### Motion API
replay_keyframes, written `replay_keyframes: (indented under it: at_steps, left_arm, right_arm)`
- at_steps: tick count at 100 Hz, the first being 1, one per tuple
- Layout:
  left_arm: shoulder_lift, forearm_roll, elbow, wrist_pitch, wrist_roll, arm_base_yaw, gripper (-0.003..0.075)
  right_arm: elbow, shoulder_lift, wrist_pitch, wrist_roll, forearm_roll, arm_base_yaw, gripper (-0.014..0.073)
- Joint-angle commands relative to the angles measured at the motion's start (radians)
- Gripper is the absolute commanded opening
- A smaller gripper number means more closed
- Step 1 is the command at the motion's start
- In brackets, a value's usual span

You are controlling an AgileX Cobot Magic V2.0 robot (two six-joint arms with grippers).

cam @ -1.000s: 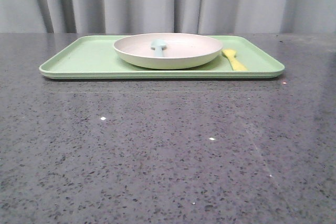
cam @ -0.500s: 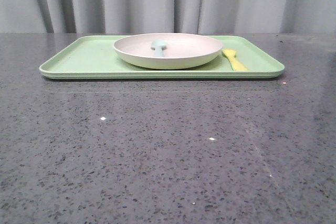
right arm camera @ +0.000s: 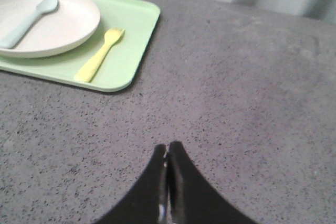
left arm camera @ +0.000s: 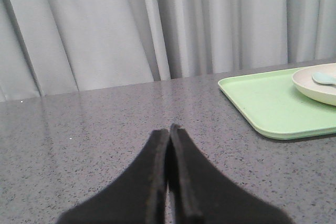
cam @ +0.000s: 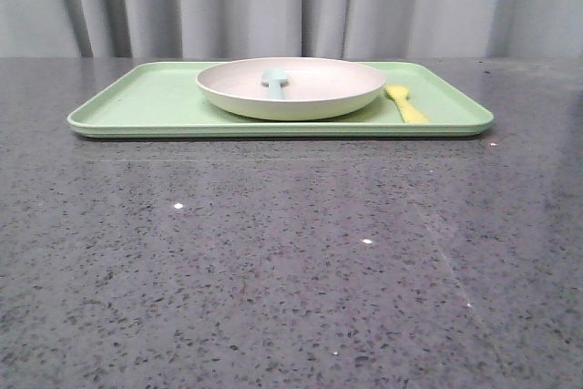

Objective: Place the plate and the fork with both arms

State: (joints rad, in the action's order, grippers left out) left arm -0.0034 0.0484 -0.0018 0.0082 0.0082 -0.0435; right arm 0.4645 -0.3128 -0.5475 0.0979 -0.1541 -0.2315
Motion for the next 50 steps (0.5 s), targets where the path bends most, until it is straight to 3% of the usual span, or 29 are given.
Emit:
replay_keyframes:
  at_steps: [1,38,50]
  left_arm:
    - [-0.030,-0.003,0.014,-0.086,-0.008,-0.008,-0.0020]
    - [-0.030,-0.003,0.014,-0.086,-0.008,-0.008,-0.0020]
    - [-0.030,-0.003,0.014,-0.086,-0.008,-0.008,-0.0020]
  right_arm:
    - [-0.048,0.077,0.161,-0.011,-0.025,0.041,-0.0119]
    - [-0.364,0.347,0.449,-0.011,0.052,0.127,-0.0119]
    - [-0.431,0.346,0.519,-0.011,0.087,0.127,-0.0119]
